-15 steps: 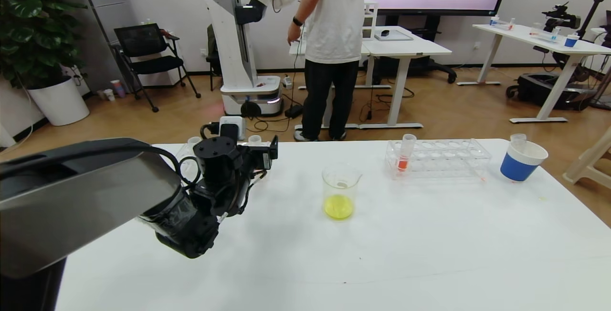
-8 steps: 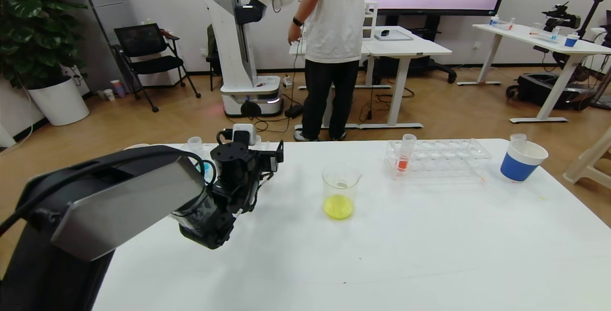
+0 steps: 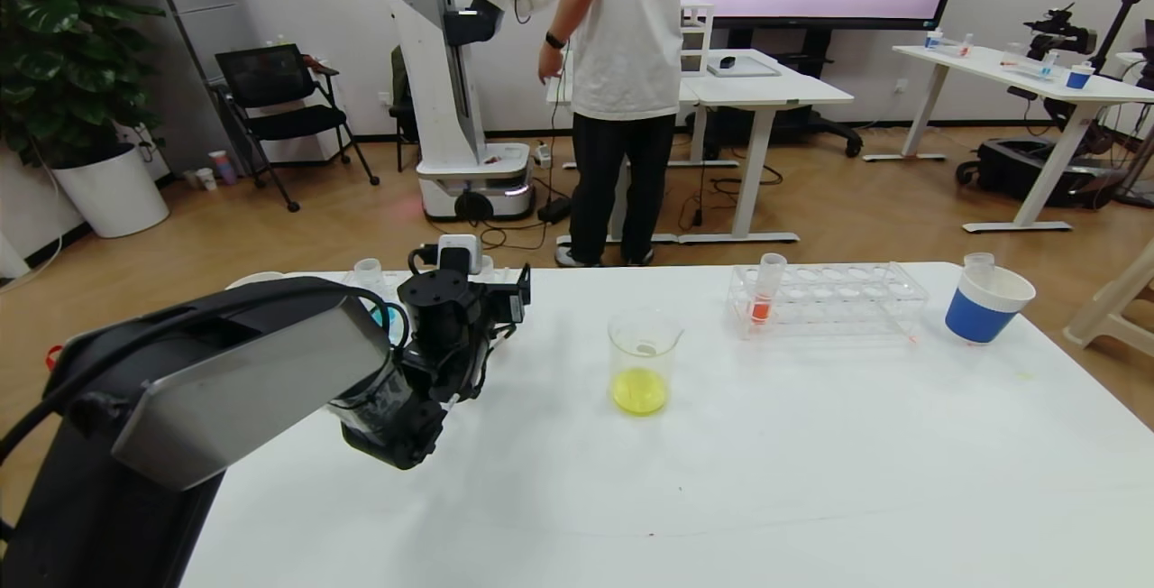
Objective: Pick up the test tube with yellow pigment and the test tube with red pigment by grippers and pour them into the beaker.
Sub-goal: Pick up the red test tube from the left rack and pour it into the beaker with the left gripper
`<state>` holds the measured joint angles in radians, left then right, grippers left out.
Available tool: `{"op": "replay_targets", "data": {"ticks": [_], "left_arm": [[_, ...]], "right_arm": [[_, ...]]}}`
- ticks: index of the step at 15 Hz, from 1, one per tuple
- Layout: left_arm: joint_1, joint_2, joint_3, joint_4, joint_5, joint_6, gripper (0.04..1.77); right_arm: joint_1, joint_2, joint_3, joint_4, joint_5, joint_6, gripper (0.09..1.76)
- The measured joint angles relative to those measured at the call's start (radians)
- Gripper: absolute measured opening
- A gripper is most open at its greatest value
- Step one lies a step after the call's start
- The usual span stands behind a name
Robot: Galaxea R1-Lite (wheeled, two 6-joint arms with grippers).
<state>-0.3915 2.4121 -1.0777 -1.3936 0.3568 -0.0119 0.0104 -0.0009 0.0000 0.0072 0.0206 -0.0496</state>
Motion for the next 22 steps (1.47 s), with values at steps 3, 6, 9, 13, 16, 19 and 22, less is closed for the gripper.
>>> {"op": "replay_targets", "data": {"ticks": [3,6,9,13,16,19,22], "left_arm": [[0.003,0.000,0.000,-0.009,-0.005,0.000,0.48],[0.000,-0.004,0.000,-0.011,-0.010,-0.032,0.55],[0.002,-0.015,0.005,-0.011,-0.034,-0.032,0.54],[-0.001,-0.080,0.000,0.064,-0.066,-0.021,0.54],[-0.001,-0.169,-0.026,0.181,-0.095,-0.021,0.54],[0.001,-0.235,-0.099,0.257,-0.104,-0.013,0.51],[-0.008,-0.290,-0.126,0.356,-0.177,0.007,0.51]], "right_arm": [[0.000,0.000,0.000,0.001,0.000,0.000,1.74],[0.000,0.000,0.000,0.000,0.000,0.000,1.74],[0.000,0.000,0.000,0.000,0.000,0.000,1.74],[0.000,0.000,0.000,0.000,0.000,0.000,1.74],[0.000,0.000,0.000,0.000,0.000,0.000,1.74],[0.000,0.000,0.000,0.001,0.000,0.000,1.74],[0.000,0.000,0.000,0.000,0.000,0.000,1.74]]}}
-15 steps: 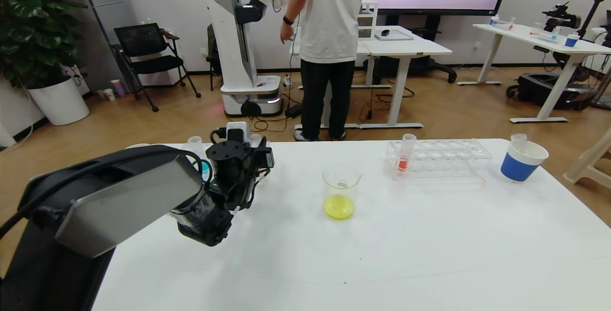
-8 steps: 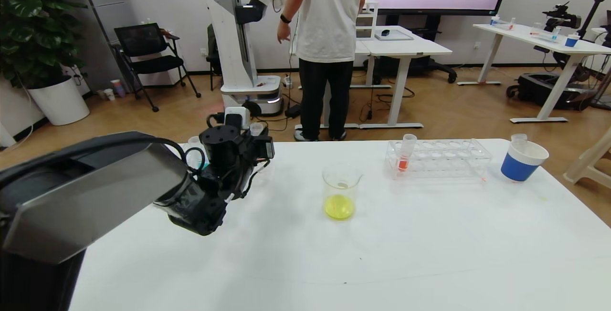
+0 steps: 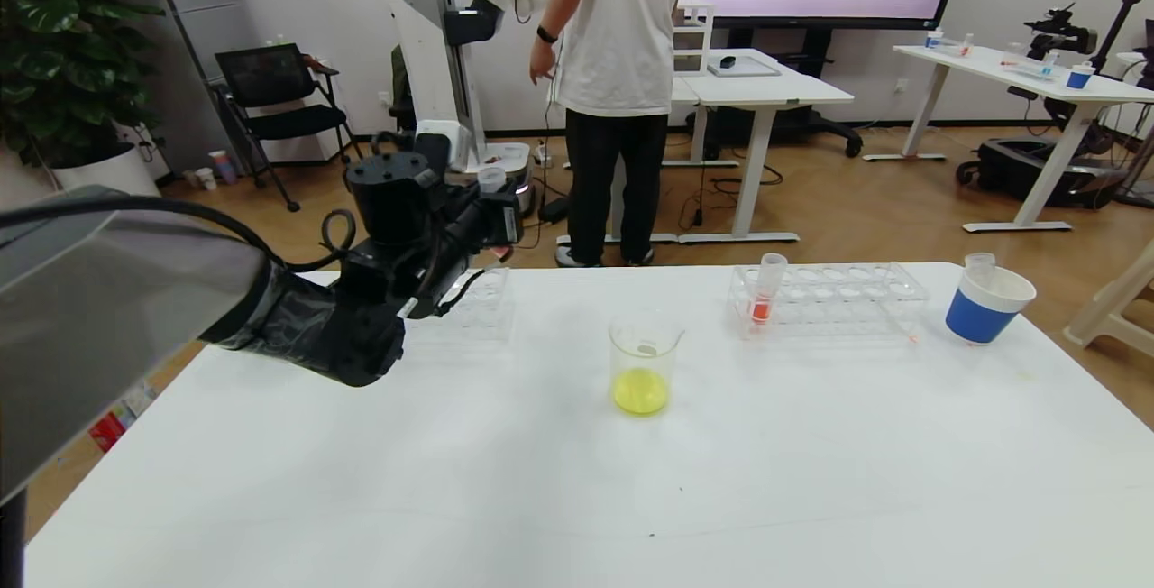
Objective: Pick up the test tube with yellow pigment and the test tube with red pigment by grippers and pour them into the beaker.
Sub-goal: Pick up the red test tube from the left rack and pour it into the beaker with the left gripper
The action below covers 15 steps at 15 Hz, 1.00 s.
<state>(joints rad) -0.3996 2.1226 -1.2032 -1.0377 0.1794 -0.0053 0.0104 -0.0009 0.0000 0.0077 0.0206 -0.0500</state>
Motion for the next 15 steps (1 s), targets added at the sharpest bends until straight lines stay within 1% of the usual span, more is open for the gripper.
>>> {"op": "replay_targets", "data": {"ticks": [2,4,6,8,10,11,13,15], "left_arm": [[-0.017,-0.026,-0.013,0.037,-0.044,0.023,0.51],[-0.037,-0.036,-0.031,0.037,-0.092,0.057,0.51],[-0.068,-0.039,-0.033,0.032,-0.166,0.100,0.51],[-0.097,-0.032,-0.028,0.021,-0.244,0.164,0.51],[-0.120,-0.004,-0.034,-0.059,-0.309,0.227,0.51],[-0.130,0.014,-0.036,-0.104,-0.352,0.272,0.51],[-0.144,0.055,-0.038,-0.162,-0.447,0.385,0.51],[-0.143,0.082,-0.041,-0.187,-0.495,0.469,0.51]], "right_arm": [[0.000,0.000,0.000,0.000,0.000,0.000,1.74],[0.000,0.000,0.000,0.000,0.000,0.000,1.74],[0.000,0.000,0.000,0.000,0.000,0.000,1.74],[0.000,0.000,0.000,0.000,0.000,0.000,1.74],[0.000,0.000,0.000,0.000,0.000,0.000,1.74],[0.000,0.000,0.000,0.000,0.000,0.000,1.74],[0.000,0.000,0.000,0.000,0.000,0.000,1.74],[0.000,0.000,0.000,0.000,0.000,0.000,1.74]]}}
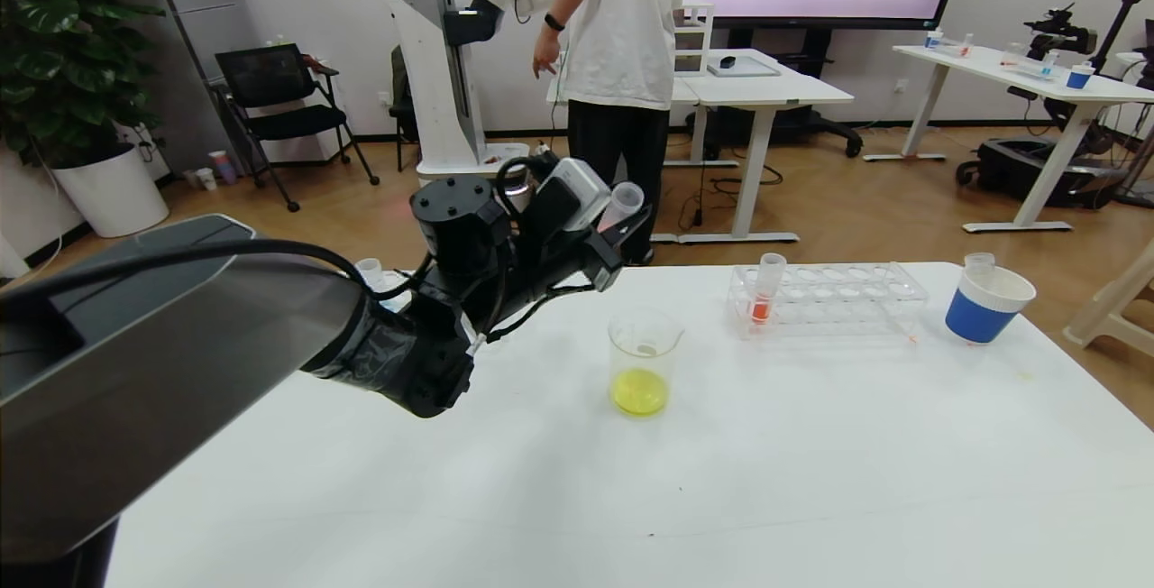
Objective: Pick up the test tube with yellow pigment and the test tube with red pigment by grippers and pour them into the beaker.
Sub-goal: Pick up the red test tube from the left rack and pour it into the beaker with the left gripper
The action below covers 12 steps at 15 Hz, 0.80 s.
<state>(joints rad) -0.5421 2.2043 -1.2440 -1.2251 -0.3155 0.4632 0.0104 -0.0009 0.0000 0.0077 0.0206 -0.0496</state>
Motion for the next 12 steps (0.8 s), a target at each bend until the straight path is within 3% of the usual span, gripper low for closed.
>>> {"op": "replay_targets", "data": {"ticks": [5,8,12], "left_arm": [[0.011,0.039,-0.009,-0.014,-0.130,0.192,0.51],[0.024,0.060,-0.029,-0.019,-0.246,0.323,0.51],[0.050,0.101,-0.080,-0.011,-0.356,0.511,0.51]], "right_arm": [[0.000,0.000,0.000,0.000,0.000,0.000,1.74],[0.000,0.000,0.000,0.000,0.000,0.000,1.74],[0.000,0.000,0.000,0.000,0.000,0.000,1.74]]}}
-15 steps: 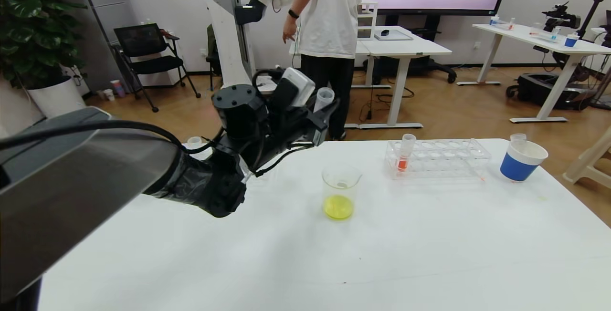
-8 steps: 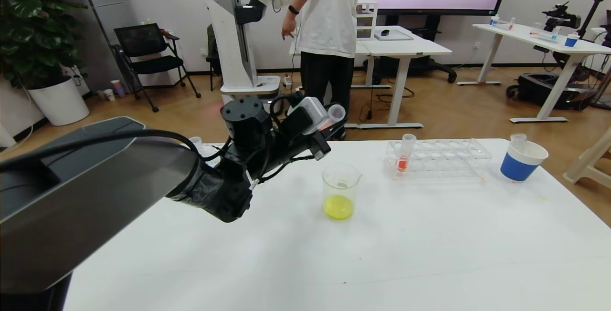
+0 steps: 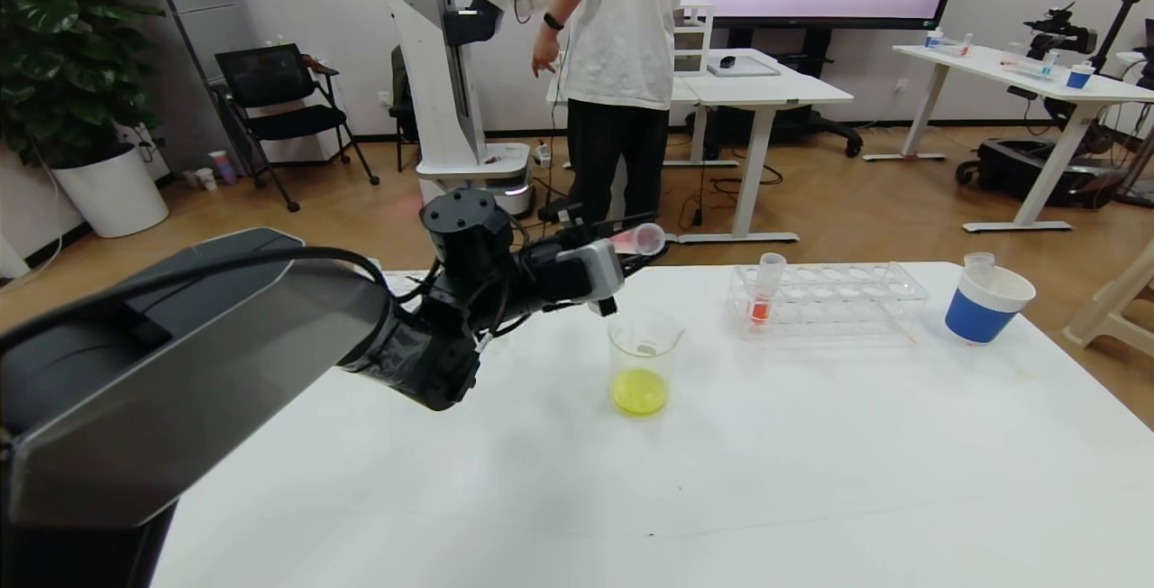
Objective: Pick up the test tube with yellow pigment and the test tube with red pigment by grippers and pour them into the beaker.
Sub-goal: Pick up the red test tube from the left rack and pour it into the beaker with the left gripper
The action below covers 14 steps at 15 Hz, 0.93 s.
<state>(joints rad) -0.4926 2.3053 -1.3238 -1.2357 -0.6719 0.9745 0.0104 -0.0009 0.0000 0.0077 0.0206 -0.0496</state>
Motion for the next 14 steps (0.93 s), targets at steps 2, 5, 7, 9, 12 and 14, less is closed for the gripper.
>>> {"op": "replay_targets", "data": {"ticks": [2,5,7,9,12,14], "left_arm": [[0.007,0.029,-0.043,0.006,-0.053,0.060,0.51],[0.014,0.063,-0.083,0.009,-0.071,0.146,0.51],[0.025,0.079,-0.089,0.010,-0.097,0.199,0.51],[0.032,0.090,-0.086,0.010,-0.105,0.245,0.51],[0.040,0.108,-0.081,0.005,-0.106,0.291,0.51],[0.043,0.116,-0.080,0.005,-0.106,0.322,0.51]], "right_arm": [[0.000,0.000,0.000,0.000,0.000,0.000,1.74],[0.000,0.000,0.000,0.000,0.000,0.000,1.74],[0.000,0.000,0.000,0.000,0.000,0.000,1.74],[0.000,0.000,0.000,0.000,0.000,0.000,1.74],[0.000,0.000,0.000,0.000,0.000,0.000,1.74],[0.000,0.000,0.000,0.000,0.000,0.000,1.74]]}}
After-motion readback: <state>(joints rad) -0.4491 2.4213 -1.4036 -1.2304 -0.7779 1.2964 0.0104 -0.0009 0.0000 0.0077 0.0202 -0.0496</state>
